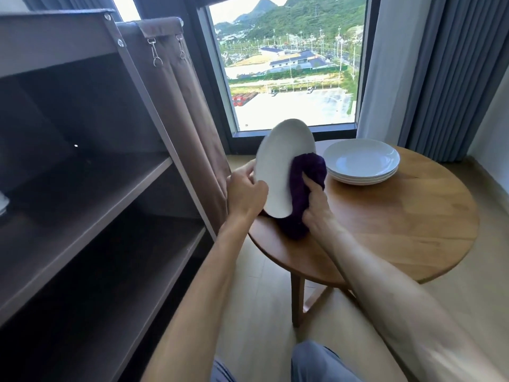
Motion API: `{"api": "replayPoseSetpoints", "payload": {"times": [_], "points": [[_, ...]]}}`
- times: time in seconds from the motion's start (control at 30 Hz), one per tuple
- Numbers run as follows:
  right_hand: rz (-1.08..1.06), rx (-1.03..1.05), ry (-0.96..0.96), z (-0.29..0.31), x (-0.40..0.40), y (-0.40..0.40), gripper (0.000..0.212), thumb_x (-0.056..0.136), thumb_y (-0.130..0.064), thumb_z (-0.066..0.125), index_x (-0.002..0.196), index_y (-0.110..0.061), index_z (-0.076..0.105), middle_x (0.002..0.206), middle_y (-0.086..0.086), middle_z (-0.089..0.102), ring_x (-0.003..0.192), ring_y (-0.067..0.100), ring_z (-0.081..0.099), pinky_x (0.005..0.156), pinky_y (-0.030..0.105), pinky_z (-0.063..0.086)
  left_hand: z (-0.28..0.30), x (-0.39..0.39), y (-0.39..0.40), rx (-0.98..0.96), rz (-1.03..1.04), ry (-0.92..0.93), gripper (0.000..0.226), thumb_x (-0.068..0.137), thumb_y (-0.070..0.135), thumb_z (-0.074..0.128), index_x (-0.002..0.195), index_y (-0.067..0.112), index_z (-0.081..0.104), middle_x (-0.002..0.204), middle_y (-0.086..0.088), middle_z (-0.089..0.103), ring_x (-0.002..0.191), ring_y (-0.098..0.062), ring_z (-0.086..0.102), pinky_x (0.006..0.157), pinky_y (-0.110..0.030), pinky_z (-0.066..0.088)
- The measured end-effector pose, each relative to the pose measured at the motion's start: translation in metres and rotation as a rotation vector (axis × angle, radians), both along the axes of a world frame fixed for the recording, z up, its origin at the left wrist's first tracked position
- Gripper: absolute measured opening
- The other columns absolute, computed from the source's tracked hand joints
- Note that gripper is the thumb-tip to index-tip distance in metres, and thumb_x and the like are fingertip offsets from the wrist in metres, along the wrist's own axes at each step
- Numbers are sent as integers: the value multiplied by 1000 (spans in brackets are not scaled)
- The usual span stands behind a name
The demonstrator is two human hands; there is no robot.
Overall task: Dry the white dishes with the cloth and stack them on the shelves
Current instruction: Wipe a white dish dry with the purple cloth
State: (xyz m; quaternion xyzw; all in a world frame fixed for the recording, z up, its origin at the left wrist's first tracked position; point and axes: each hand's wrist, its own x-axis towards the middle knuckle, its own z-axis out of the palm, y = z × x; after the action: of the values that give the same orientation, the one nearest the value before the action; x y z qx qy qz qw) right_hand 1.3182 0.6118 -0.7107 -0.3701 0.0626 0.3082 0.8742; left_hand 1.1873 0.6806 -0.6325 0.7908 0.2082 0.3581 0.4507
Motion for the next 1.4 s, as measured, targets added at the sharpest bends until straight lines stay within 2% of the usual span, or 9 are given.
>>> {"api": "replayPoseSetpoints", "payload": {"times": [0.1, 0.23, 0.3, 0.4, 0.6, 0.77, 0.93, 1.2, 1.4], "points": [[60, 71, 33, 6, -3, 8, 54, 84, -34, 77, 131, -10, 64, 126, 16, 69, 115, 37, 66, 101, 54, 52, 17, 10, -2, 104, 11, 15, 44, 82, 13, 64, 119, 35, 69, 79, 15, 71, 78, 0, 66, 58, -28, 60], [61, 114, 52, 16, -16, 19, 39, 88, -37, 73, 121, -16, 70, 107, 9, 76, 89, 28, 76, 73, 40, 62, -13, 23, -41, 74, 217, -185, 60, 97, 18, 64, 150, 31, 41, 119, 21, 54, 99, 22, 52, 86, -24, 59], [78, 108, 4, 14, -17, 21, 43, 91, -35, 71, 127, -12, 67, 112, 12, 75, 98, 28, 73, 85, 41, 61, -30, 26, -51, 55, 222, -204, 60, 101, 11, 56, 155, 27, 35, 117, 27, 45, 101, 30, 44, 89, -12, 53], [96, 53, -44, 14, -8, 15, 48, 87, -33, 76, 128, -10, 65, 121, 15, 72, 110, 32, 70, 94, 46, 58, -27, 18, -39, 72, 237, -221, 58, 96, -1, 52, 150, 19, 44, 107, 32, 43, 96, 31, 46, 69, 3, 45], [77, 65, -140, 6, 25, 2, 48, 83, -22, 79, 127, -6, 66, 125, 18, 69, 116, 35, 67, 99, 51, 54, 27, -6, 7, 318, -43, 132, 67, 82, 8, 59, 144, 31, 48, 94, 20, 60, 89, -4, 58, 76, -43, 64], [33, -5, -12, 12, 7, 17, 54, 81, -37, 81, 126, -12, 66, 115, 10, 74, 104, 30, 72, 93, 47, 58, -6, 12, -26, -20, 161, -235, 69, 92, 4, 63, 153, 27, 39, 99, 51, 54, 94, 18, 59, 75, -28, 63], [105, 4, 14, 5, -5, 22, 49, 86, -42, 76, 124, -13, 67, 112, 10, 75, 99, 28, 73, 83, 41, 61, -35, 22, -39, -65, 191, -119, 43, 97, 9, 53, 137, 24, 48, 103, 19, 53, 104, -16, 61, 84, -40, 62], [97, -10, -190, -2, 33, 1, 45, 77, -13, 83, 119, -4, 69, 119, 18, 72, 110, 35, 70, 96, 53, 56, 27, -17, 29, 104, -66, 333, 46, 70, 11, 52, 113, 20, 66, 101, 2, 70, 101, -20, 64, 86, -43, 59], [-1, -64, 7, 1, 16, 23, 58, 74, -34, 85, 123, -9, 67, 114, 12, 74, 102, 31, 72, 92, 47, 58, -9, 10, -22, -160, 180, -154, 62, 88, 6, 65, 143, 26, 49, 108, 18, 64, 99, 2, 62, 77, -28, 61]]}}
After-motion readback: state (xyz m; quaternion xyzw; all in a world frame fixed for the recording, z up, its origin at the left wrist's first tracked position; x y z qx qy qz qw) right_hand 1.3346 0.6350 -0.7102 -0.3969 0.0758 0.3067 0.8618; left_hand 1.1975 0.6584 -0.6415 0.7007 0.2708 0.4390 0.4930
